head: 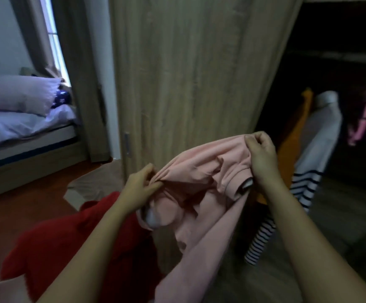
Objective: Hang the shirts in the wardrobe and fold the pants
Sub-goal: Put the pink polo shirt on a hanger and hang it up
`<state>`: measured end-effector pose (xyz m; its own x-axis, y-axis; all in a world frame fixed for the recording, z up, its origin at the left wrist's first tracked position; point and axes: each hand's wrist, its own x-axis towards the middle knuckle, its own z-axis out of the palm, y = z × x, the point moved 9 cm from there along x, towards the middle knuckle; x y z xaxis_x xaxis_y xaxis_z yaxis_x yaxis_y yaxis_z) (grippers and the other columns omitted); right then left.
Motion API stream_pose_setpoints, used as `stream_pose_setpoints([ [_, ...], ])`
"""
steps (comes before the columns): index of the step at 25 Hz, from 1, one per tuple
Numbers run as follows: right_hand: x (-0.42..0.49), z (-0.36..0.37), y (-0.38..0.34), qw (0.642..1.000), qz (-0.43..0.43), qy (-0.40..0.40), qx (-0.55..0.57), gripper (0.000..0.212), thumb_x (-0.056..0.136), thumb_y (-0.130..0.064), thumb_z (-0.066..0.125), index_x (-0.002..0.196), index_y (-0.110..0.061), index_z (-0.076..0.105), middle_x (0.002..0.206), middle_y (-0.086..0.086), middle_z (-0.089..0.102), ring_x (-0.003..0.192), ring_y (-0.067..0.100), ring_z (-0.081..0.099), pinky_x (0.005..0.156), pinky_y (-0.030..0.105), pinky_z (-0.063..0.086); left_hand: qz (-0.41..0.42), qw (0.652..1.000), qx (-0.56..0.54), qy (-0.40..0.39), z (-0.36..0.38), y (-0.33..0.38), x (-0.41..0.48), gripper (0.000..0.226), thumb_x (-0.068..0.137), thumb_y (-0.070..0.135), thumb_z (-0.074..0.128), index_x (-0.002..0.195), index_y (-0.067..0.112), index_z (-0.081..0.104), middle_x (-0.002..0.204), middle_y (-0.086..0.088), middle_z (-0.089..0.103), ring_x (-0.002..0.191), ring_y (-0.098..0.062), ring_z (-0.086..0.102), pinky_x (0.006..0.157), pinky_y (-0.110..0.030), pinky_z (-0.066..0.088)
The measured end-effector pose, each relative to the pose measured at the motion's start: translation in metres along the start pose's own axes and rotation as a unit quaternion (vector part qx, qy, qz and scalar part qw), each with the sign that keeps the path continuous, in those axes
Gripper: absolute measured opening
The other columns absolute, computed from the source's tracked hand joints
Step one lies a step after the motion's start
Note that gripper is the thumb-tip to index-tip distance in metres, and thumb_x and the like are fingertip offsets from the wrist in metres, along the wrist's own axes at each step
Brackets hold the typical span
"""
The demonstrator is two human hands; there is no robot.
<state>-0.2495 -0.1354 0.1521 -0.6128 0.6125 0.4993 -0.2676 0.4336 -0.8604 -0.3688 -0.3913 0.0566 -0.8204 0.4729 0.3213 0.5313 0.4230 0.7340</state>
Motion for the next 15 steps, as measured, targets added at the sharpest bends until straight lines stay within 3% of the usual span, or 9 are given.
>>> stream_pose_setpoints([
  [1,0.004,-0.023,0.007,0.999,-0.006,0.010,-0.052,0.021,0.088,-0.019,0.049,0.069,-0.024,0.042,0.066,-0.006,0.044,0.061,0.003,0.042,0.064,0.028,0.035,0.004,0.999,-0.039,-0.018,0.012,0.017,0.001,0.039,0.067,0.048,0.060,0.082,0.012,0.055,0.068,0.004,0.064,0.064,-0.007,0.054,0.061,-0.029,0.044],
  [3,0.007,-0.060,0.027,0.988,-0.001,0.017,-0.155,0.017,0.091,-0.018,0.049,0.075,-0.019,0.045,0.070,-0.002,0.047,0.069,0.013,0.045,0.066,0.029,0.034,-0.016,0.979,-0.194,-0.057,0.040,0.057,-0.001,0.021,0.079,0.018,0.071,0.083,0.013,0.051,0.052,0.009,0.059,0.050,0.003,0.049,0.049,-0.018,0.041],
  [5,0.001,-0.093,0.048,0.975,0.030,0.010,-0.220,0.012,0.093,-0.022,0.048,0.082,-0.015,0.049,0.076,0.002,0.053,0.076,0.018,0.048,0.064,0.028,0.032,-0.033,0.944,-0.317,-0.084,0.066,0.111,-0.001,0.027,0.080,-0.005,0.066,0.086,0.012,0.046,0.046,0.006,0.055,0.043,0.001,0.048,0.042,-0.014,0.038],
  [9,-0.021,-0.147,0.055,0.968,0.070,0.006,-0.241,0.012,0.093,-0.024,0.051,0.096,-0.015,0.057,0.097,0.007,0.061,0.090,0.020,0.056,0.069,0.023,0.035,-0.063,0.872,-0.463,-0.147,0.127,0.206,0.005,0.022,0.085,-0.003,0.060,0.086,0.016,0.048,0.075,-0.013,0.058,0.062,-0.017,0.052,0.055,-0.023,0.044],
  [11,-0.048,-0.174,0.034,0.983,0.061,0.067,-0.162,0.014,0.093,-0.030,0.051,0.101,-0.020,0.054,0.109,0.006,0.059,0.095,0.010,0.057,0.070,0.012,0.039,-0.097,0.850,-0.503,-0.125,0.152,0.229,0.009,0.019,0.088,-0.004,0.055,0.080,0.013,0.051,0.072,-0.010,0.052,0.056,-0.015,0.050,0.050,-0.020,0.044],
  [13,-0.097,-0.196,0.008,0.990,0.047,0.117,-0.061,0.037,0.084,-0.056,0.049,0.108,-0.027,0.047,0.113,-0.002,0.055,0.093,-0.009,0.053,0.069,0.001,0.040,-0.155,0.823,-0.536,-0.106,0.180,0.239,0.009,0.018,0.090,-0.004,0.051,0.077,0.008,0.053,0.067,-0.011,0.053,0.046,-0.013,0.054,0.044,-0.018,0.047],
  [15,-0.145,-0.192,0.001,0.991,0.071,0.068,-0.093,0.066,0.063,-0.075,0.053,0.115,-0.036,0.040,0.119,-0.015,0.046,0.102,-0.010,0.048,0.076,0.007,0.042,-0.254,0.748,-0.603,-0.116,0.213,0.243,-0.001,0.014,0.093,0.000,0.049,0.080,0.001,0.055,0.062,-0.016,0.059,0.040,-0.016,0.060,0.040,-0.023,0.051],
])
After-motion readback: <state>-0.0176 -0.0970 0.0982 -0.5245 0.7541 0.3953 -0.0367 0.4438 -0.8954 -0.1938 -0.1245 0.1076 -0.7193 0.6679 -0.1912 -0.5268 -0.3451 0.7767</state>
